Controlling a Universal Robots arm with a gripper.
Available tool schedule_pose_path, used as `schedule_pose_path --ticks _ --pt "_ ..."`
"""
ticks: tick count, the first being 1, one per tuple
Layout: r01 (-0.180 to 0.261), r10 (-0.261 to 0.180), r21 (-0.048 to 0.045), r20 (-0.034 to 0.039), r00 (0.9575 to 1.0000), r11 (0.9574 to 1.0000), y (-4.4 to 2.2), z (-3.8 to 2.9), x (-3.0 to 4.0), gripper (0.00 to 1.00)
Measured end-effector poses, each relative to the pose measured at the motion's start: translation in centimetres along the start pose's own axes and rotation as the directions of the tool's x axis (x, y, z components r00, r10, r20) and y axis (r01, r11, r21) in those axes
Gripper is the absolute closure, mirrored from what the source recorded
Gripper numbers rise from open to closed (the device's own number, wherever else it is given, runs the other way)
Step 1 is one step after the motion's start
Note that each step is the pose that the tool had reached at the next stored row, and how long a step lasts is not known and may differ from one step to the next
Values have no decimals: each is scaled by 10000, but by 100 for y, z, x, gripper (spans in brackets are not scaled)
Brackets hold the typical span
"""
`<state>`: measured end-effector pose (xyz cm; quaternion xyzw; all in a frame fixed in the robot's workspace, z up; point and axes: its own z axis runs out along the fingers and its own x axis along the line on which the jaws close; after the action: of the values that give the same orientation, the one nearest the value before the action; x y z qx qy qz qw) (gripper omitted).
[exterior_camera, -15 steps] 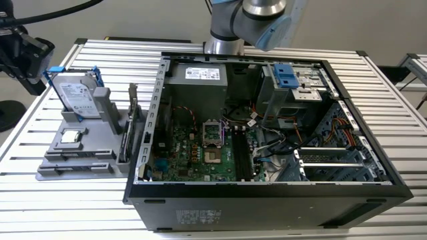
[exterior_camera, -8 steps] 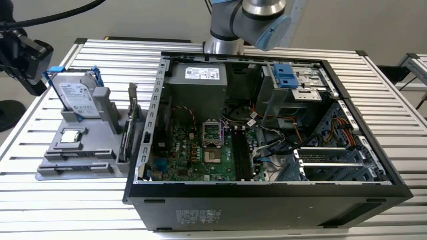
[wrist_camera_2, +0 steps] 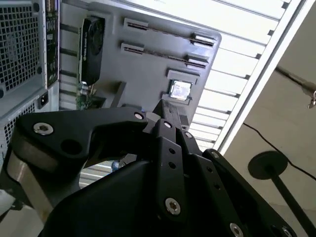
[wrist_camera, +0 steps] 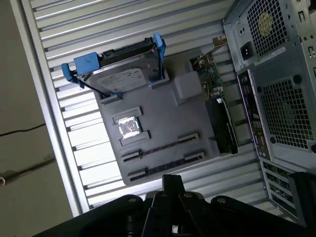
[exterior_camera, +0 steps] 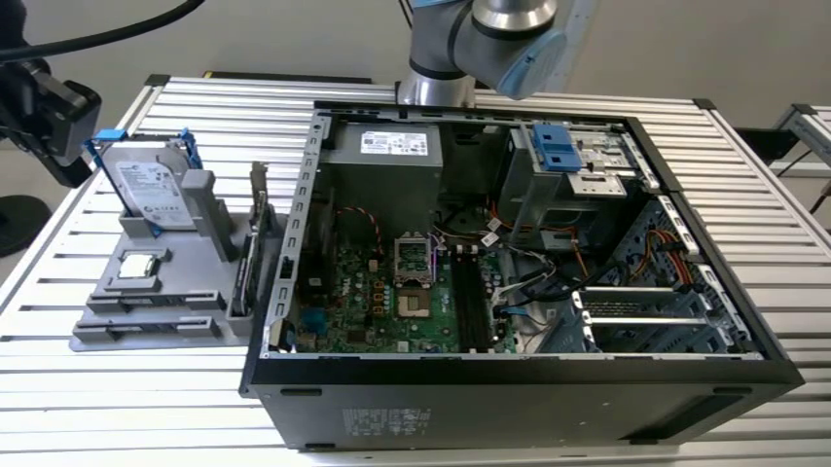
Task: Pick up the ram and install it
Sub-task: 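Reach for the ram, then pick up the ram and move it above insertion slot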
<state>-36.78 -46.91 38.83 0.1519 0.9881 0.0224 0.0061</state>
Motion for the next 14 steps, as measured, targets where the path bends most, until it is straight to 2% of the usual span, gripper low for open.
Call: schedule_pose_path --ticks 7,14 --pt "-632 632 2 29 9980 9980 -1 0 0 100" --pt "-1288 1288 3 60 9917 9917 -1 0 -1 100"
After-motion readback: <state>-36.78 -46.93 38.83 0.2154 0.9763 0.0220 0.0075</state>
